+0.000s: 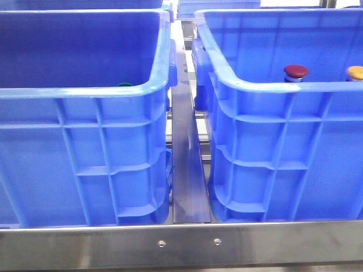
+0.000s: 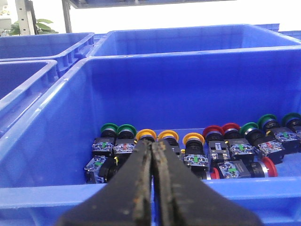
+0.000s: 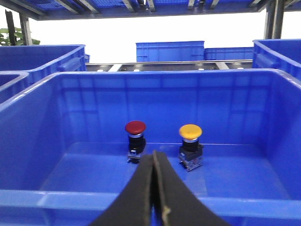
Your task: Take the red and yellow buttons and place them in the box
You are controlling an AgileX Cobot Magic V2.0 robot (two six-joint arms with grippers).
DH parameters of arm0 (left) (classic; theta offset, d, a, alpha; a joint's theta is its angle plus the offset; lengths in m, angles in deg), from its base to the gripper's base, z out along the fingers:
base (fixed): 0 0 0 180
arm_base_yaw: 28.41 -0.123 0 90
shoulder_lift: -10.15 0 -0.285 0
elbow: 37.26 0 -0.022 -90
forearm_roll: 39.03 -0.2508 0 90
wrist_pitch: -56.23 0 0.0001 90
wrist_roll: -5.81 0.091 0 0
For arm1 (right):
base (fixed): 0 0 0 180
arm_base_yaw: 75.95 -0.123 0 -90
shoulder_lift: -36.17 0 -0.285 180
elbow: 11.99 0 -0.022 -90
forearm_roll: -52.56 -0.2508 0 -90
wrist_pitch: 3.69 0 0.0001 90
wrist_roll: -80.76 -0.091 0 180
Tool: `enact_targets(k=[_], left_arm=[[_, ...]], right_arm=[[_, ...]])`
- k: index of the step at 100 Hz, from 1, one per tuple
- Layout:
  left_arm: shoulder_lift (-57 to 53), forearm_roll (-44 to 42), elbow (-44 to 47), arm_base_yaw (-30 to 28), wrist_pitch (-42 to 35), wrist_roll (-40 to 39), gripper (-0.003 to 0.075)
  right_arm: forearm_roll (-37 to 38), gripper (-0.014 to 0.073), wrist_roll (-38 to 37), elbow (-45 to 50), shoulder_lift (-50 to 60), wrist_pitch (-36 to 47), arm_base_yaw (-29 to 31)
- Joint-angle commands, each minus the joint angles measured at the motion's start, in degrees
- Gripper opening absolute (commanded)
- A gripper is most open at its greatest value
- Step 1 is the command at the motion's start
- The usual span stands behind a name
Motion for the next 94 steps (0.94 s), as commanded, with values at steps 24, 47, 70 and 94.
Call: enact_targets(k=[24,47,70,94], left_arm=[[-1.7,0.1,1.2,-0.2,-4.5,-0.5,-0.0020],[-1.7,0.1,1.2,-0.2,-4.5,-0.5,-0.0020],[-1.7,0.1,1.2,-0.2,-4.5,-0.5,-0.0020],[-1.7,0.1,1.2,-0.2,-4.5,-0.5,-0.0020]], right_arm=[[0.9,-0.0069,-2.3,0.3,1.2,5.1,3.0],[0.9,-0.0069,-2.3,0.3,1.2,5.1,3.0],[0.9,-0.0069,-2.3,0.3,1.2,5.1,3.0],[0.9,-0.0069,-2.3,0.3,1.2,5.1,3.0]])
